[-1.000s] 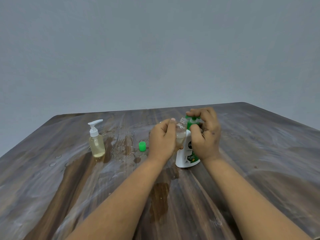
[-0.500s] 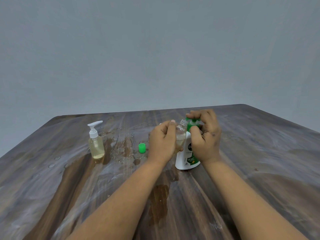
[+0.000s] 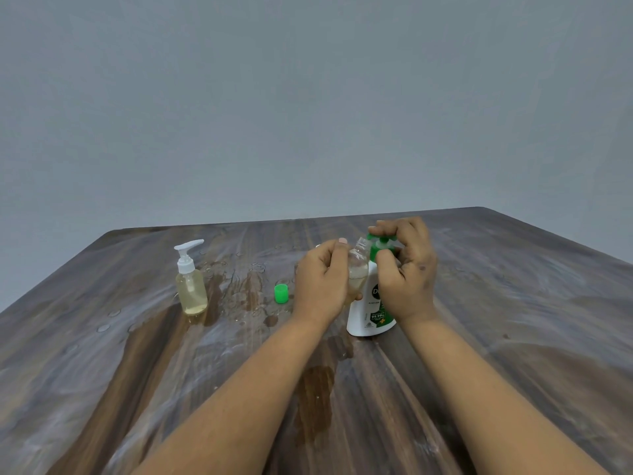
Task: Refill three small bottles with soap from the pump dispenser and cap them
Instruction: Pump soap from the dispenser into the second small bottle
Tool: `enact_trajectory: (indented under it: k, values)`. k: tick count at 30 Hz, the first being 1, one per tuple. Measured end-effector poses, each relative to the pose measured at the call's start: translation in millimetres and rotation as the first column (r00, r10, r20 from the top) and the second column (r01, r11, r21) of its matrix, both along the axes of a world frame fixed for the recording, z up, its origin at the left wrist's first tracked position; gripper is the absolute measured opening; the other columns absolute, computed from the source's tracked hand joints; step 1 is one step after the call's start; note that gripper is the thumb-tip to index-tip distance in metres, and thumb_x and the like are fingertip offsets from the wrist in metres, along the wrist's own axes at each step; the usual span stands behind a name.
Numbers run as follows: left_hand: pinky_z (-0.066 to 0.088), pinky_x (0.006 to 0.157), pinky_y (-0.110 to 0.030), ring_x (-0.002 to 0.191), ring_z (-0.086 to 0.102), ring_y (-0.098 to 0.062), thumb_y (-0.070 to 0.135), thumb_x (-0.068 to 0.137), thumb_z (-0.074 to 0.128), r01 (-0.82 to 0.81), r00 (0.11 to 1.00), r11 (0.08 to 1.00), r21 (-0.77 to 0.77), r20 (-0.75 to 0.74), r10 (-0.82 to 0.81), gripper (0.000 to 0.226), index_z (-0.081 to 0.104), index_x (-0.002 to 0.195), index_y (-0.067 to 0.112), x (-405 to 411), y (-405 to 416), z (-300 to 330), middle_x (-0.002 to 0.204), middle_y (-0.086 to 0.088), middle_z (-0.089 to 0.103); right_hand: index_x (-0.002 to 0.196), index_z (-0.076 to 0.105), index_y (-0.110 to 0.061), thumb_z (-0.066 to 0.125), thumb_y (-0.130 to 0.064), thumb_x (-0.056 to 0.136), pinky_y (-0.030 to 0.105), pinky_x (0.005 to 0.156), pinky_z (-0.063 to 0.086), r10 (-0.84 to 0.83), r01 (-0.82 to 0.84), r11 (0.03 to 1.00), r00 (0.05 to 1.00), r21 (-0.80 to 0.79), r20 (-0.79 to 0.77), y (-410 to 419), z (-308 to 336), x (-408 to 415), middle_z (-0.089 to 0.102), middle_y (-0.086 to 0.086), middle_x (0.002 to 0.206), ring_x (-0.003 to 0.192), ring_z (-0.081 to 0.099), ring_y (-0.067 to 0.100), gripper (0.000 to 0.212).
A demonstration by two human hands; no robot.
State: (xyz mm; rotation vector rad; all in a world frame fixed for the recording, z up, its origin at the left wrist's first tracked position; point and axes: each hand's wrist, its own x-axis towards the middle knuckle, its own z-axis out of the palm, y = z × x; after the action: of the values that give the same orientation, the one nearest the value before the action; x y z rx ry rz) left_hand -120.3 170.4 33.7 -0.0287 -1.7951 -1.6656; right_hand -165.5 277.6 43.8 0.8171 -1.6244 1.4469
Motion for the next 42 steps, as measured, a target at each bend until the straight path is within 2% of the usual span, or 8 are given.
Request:
enact_trajectory:
  k: [5,9,14,20,25,32,38,42]
  values:
    - [0.052,0.043,-0.052,0.034,0.051,-0.021,0.026,0.102,0.046,0.003,1.0,1.0,-0.011,-0.011,-0.004,0.044,0.056,0.063,0.008,0.0,-0.2,-0.1,0.046,-0.01,0.049,0.097,0.065,-0.011,0.042,-0.014,0.069,0.025,0.074,0.049,0.015,-0.014,1.0,0.999,0.007,-0.039,0.5,0.2,3.8,0.054,-0.002,0.096,0.092,0.055,0.005,0.037]
    - [0.051,0.045,-0.059,0.03,0.048,-0.018,0.028,0.101,0.045,0.02,1.0,1.0,-0.012,-0.005,-0.02,0.045,0.056,0.059,0.015,-0.7,-0.1,-0.3,0.043,-0.008,0.048,0.097,0.066,-0.01,0.045,-0.004,0.068,0.025,0.075,0.048,0.007,-0.007,1.0,1.0,0.008,-0.012,0.8,0.3,2.5,0.056,0.001,0.097,0.092,0.054,-0.001,0.036]
    - [0.054,0.043,-0.049,0.031,0.047,-0.016,0.025,0.101,0.046,0.021,1.0,1.0,0.019,0.003,-0.021,0.042,0.056,0.068,0.001,-1.1,0.0,-0.2,0.046,-0.012,0.047,0.088,0.066,-0.009,0.046,0.001,0.067,0.02,0.074,0.046,-0.01,0.009,1.0,1.0,0.008,0.003,0.0,0.7,1.6,0.057,-0.001,0.094,0.089,0.055,0.002,0.031]
    - [0.05,0.043,-0.058,0.035,0.051,-0.02,0.021,0.102,0.045,0.008,1.0,1.0,0.008,0.006,-0.008,0.043,0.054,0.072,-0.007,-0.8,0.2,0.7,0.049,-0.012,0.05,0.097,0.065,-0.01,0.045,-0.004,0.067,0.025,0.074,0.048,0.012,-0.012,1.0,0.999,0.011,-0.033,1.2,0.4,3.0,0.056,0.002,0.097,0.091,0.056,0.006,0.036]
    - [0.053,0.044,-0.051,0.032,0.05,-0.017,0.024,0.103,0.045,0.012,1.0,1.0,0.006,0.003,-0.012,0.045,0.053,0.073,-0.008,0.2,0.6,0.4,0.048,-0.013,0.048,0.091,0.066,-0.01,0.046,0.0,0.068,0.024,0.073,0.049,0.004,-0.004,1.0,1.0,0.008,-0.003,0.5,0.3,0.9,0.057,0.0,0.095,0.089,0.057,0.006,0.032]
    - [0.051,0.044,-0.057,0.034,0.055,-0.02,0.026,0.102,0.044,-0.004,1.0,1.0,-0.027,0.004,0.004,0.043,0.057,0.067,0.003,1.4,0.5,0.4,0.046,-0.005,0.053,0.095,0.066,-0.008,0.045,-0.003,0.067,0.023,0.074,0.047,0.009,-0.009,1.0,1.0,0.015,-0.014,0.9,0.6,3.6,0.055,-0.004,0.096,0.091,0.054,0.002,0.035]
    - [0.05,0.044,-0.058,0.034,0.055,-0.019,0.028,0.102,0.045,-0.003,1.0,1.0,-0.027,0.007,0.003,0.044,0.057,0.064,0.009,1.0,0.5,-0.4,0.047,-0.008,0.05,0.091,0.067,-0.006,0.046,0.002,0.067,0.013,0.077,0.043,0.002,-0.002,1.0,1.0,0.02,0.002,1.2,0.6,1.8,0.059,0.007,0.095,0.092,0.053,-0.005,0.033]
    - [0.05,0.045,-0.06,0.035,0.055,-0.019,0.028,0.102,0.045,0.007,1.0,1.0,-0.006,0.016,-0.007,0.043,0.059,0.074,-0.001,-0.1,0.5,-0.4,0.048,-0.009,0.051,0.086,0.067,-0.005,0.046,0.002,0.067,0.01,0.075,0.042,-0.008,0.008,1.0,1.0,0.01,0.011,0.7,1.0,0.5,0.059,0.007,0.092,0.089,0.053,-0.006,0.03]
